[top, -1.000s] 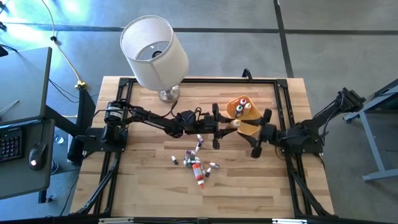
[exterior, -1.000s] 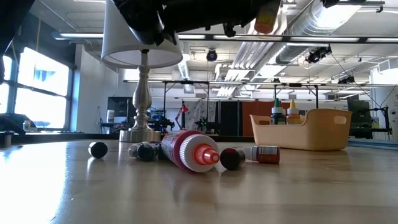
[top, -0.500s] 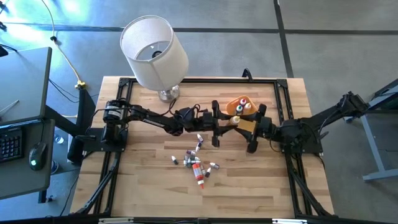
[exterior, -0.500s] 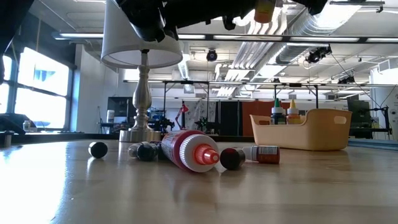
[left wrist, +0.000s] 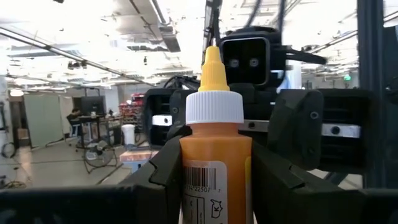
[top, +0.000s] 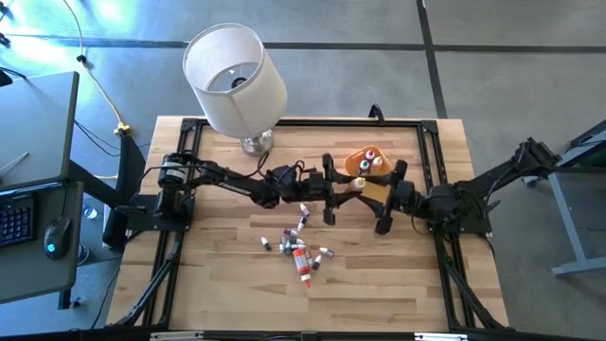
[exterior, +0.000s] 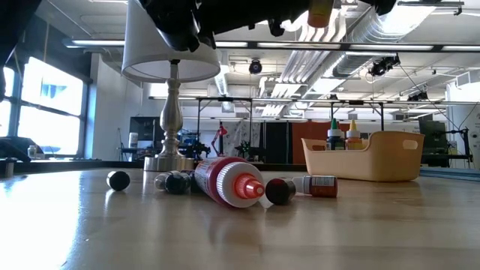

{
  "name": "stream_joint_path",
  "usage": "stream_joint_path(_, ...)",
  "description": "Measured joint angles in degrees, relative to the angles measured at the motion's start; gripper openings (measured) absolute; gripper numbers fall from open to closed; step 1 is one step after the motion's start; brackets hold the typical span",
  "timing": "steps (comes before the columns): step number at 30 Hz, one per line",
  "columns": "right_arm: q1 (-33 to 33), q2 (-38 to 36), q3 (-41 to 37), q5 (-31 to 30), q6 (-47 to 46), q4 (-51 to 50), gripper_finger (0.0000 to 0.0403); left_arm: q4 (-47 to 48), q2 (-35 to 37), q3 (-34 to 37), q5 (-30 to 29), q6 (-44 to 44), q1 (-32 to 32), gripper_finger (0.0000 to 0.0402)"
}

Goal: Pick & Place food coloring
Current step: Put the large yellow food coloring bottle into the yellow bin

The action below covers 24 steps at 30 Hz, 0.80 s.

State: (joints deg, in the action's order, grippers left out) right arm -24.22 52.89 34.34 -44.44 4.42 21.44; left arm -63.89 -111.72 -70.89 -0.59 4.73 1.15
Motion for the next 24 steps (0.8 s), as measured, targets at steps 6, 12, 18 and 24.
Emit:
stream_joint_path(6,-2.05,-0.05,0.2,-5.25,3.17,0.3,0.0227,-1.66,-0.09,0.02,-2.7,2.18,0.0,0.0129)
stream_joint_path(12,-3.71,-0.03,0.2,-5.86,4.77,0.56,0.0227,-1.61,-0.09,0.01,-3.26,4.03,0.02,0.0129)
stream_joint_path(18,-3.75,-0.05,0.2,-3.84,8.28,4.52,0.0227,1.85,-0.07,0.02,-2.56,3.58,0.0,0.0129)
stream_joint_path(24,-1.82,-0.05,0.13,0.33,6.51,5.8,0.0227,0.9,0.02,0.02,0.05,3.03,0.0,0.0129)
